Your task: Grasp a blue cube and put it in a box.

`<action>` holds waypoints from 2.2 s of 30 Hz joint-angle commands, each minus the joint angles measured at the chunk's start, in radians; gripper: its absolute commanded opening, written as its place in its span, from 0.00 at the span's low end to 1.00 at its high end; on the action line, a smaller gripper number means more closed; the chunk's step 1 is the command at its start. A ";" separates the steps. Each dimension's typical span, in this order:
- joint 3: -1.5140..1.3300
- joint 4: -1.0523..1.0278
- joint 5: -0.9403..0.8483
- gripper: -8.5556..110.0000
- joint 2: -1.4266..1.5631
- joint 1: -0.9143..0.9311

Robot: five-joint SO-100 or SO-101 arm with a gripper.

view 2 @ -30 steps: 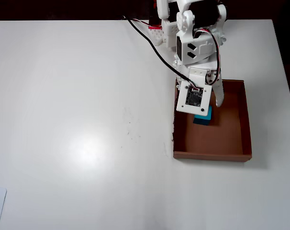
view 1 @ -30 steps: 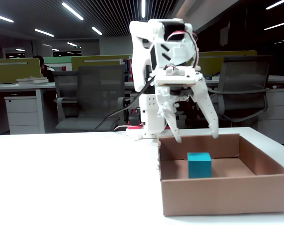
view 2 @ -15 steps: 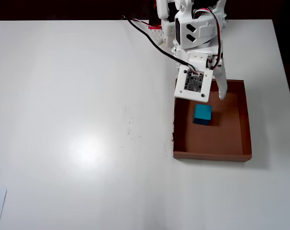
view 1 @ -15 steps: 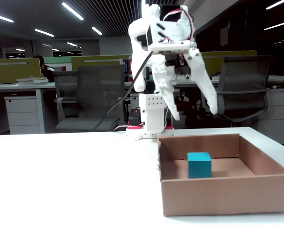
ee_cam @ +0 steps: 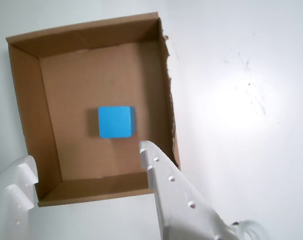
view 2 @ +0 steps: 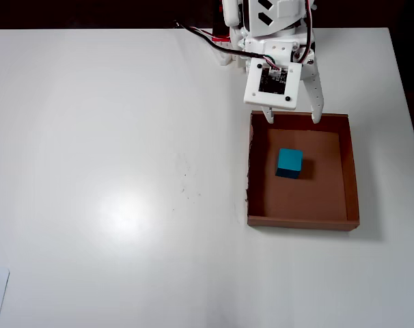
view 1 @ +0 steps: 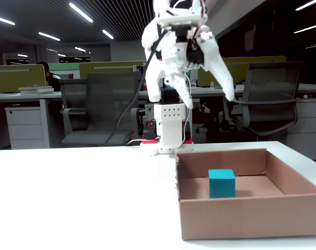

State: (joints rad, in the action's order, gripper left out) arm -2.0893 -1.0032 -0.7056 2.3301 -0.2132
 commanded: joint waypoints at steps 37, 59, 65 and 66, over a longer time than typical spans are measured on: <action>-0.713 0.262 -0.250 0.29 0.721 0.002; -0.881 0.126 -0.156 0.26 0.853 -0.120; -0.881 0.141 -0.156 0.25 0.853 -0.110; -0.881 0.144 -0.156 0.25 0.853 -0.107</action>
State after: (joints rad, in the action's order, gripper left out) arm -2.9759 -0.8774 -0.8652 3.1707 -0.3252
